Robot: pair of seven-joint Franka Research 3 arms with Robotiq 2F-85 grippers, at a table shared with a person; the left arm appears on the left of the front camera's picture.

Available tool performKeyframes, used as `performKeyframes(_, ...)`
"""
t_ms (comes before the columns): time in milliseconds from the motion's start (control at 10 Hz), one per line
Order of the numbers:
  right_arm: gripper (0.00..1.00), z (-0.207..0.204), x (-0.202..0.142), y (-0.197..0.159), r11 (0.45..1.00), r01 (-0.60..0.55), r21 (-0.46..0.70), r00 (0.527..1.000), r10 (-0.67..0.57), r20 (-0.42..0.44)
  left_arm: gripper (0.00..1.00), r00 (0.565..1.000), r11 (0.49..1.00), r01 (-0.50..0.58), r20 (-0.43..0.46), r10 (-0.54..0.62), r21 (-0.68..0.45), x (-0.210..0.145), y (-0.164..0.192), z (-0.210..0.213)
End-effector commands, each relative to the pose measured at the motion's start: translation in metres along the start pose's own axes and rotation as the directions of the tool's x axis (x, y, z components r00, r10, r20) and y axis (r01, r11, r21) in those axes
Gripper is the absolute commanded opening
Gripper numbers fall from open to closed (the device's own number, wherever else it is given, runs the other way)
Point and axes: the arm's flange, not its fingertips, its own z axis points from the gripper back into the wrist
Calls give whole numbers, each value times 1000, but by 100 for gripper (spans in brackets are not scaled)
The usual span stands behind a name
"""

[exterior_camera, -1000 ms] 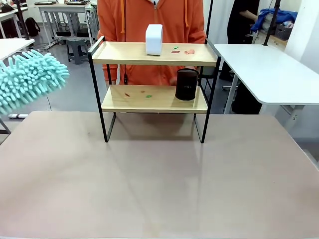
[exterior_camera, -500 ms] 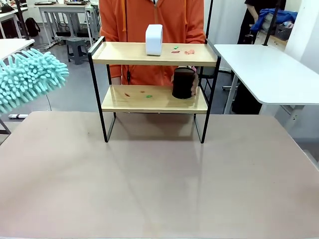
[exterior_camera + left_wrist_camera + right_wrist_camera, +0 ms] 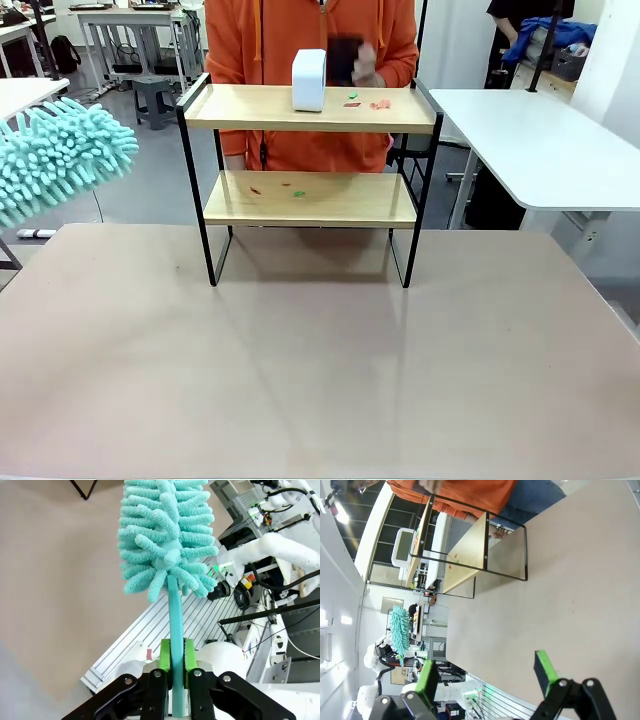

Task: Clean the shelf.
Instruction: Clean the specific tier of the Shelf with the Duster once objects are removed.

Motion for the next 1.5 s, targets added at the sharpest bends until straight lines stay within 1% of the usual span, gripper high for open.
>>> performKeyframes(0, 100, -1, 3, 0, 1000, -25, 11, 1000, 25, 11, 0, 1000, 1000, -5, 20, 5, -2, 3, -3, 1)
performKeyframes(100, 100, -1, 3, 0, 1000, -25, 11, 1000, 25, 11, 12, 1000, 1000, 0, 0, 0, 0, 0, 0, 0)
performKeyframes(200, 100, -1, 3, 0, 1000, -25, 11, 1000, 25, 11, 12, 985, 989, 49, -171, -25, 137, 4, -16, -13)
performKeyframes(300, 100, -1, 3, 0, 1000, -25, 11, 1000, 25, 11, 12, 962, 989, 126, -253, -104, 72, 13, -35, -32)
performKeyframes(400, 100, -1, 3, 0, 1000, -25, 11, 1000, 25, 11, 12, 939, 986, 152, -321, -120, 74, 29, -52, -57)
performKeyframes(500, 100, -1, 3, 0, 1000, -25, 11, 1000, 25, 11, 12, 936, 981, 153, -336, -105, 120, 51, -65, -93)
performKeyframes(600, 100, -1, 3, 0, 1000, -25, 11, 1000, 25, 11, 12, 942, 981, 162, -313, -121, 107, 70, -78, -124)
performKeyframes(700, 100, -1, 3, 0, 1000, -25, 11, 1000, 25, 11, 12, 952, 982, 141, -289, -99, 129, 88, -85, -155)
performKeyframes(800, 100, -1, 3, 0, 1000, -25, 11, 1000, 25, 11, 12, 961, 979, 97, -274, -46, 177, 100, -90, -187)
performKeyframes(900, 100, -1, 3, 0, 1000, -25, 11, 1000, 25, 11, 12, 974, 982, 41, -226, 2, 185, 111, -93, -211)
performKeyframes(1000, 100, -1, 3, 0, 1000, -25, 11, 1000, 25, 11, 12, 944, 981, 141, -318, -92, 134, 87, -95, -164)
performKeyframes(1200, 100, -1, 3, 0, 1000, -25, 11, 1000, 25, 11, 12, 944, 981, 141, -318, -92, 134, 87, -95, -164)
performKeyframes(1300, 100, -1, 3, 0, 1000, -25, 11, 1000, 25, 11, 12, 952, 981, 116, -299, -65, 157, 98, -95, -191)
performKeyframes(1400, 100, -1, 3, 0, 1000, -25, 11, 1000, 25, 11, 12, 963, 978, 105, -265, -55, 180, 95, -108, -205)
